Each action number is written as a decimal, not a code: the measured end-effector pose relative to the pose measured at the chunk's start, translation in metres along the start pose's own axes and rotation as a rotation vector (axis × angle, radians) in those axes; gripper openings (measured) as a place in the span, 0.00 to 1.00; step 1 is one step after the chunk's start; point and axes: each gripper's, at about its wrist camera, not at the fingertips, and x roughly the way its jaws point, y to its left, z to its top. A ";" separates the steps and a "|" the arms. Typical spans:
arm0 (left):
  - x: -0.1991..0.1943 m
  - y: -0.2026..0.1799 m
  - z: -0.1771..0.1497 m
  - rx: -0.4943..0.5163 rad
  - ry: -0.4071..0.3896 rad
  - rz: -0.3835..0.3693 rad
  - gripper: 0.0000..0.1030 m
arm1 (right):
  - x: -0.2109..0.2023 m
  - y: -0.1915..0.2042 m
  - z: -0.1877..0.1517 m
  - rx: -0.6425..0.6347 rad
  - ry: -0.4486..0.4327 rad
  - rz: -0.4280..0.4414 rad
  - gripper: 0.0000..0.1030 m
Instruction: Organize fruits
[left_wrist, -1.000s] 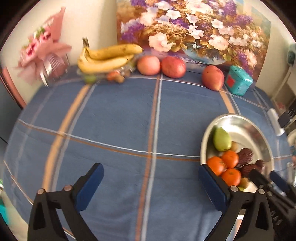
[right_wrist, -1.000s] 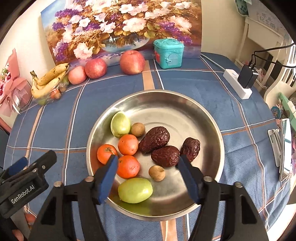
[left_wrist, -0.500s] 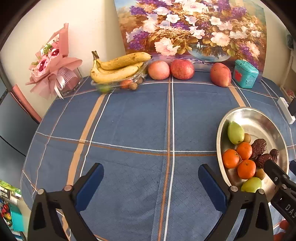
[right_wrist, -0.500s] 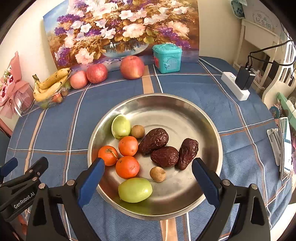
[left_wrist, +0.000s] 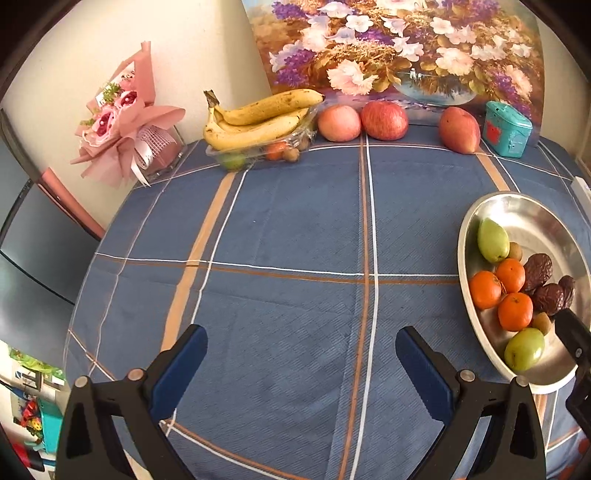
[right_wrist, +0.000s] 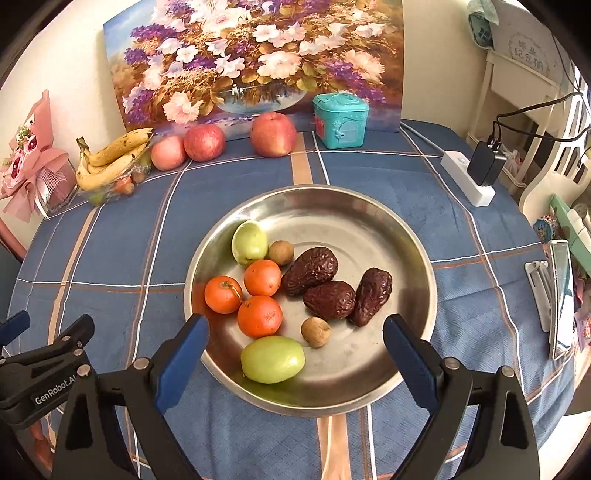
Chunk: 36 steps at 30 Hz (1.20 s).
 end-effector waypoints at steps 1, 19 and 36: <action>-0.003 0.002 -0.001 0.000 -0.004 -0.002 1.00 | -0.001 0.000 -0.001 -0.002 0.000 -0.003 0.93; -0.017 0.022 -0.011 -0.035 -0.018 -0.093 1.00 | -0.014 0.002 -0.009 -0.020 -0.001 -0.028 0.93; -0.014 0.027 -0.012 -0.049 0.002 -0.074 1.00 | -0.025 0.006 -0.014 -0.034 -0.017 -0.019 0.93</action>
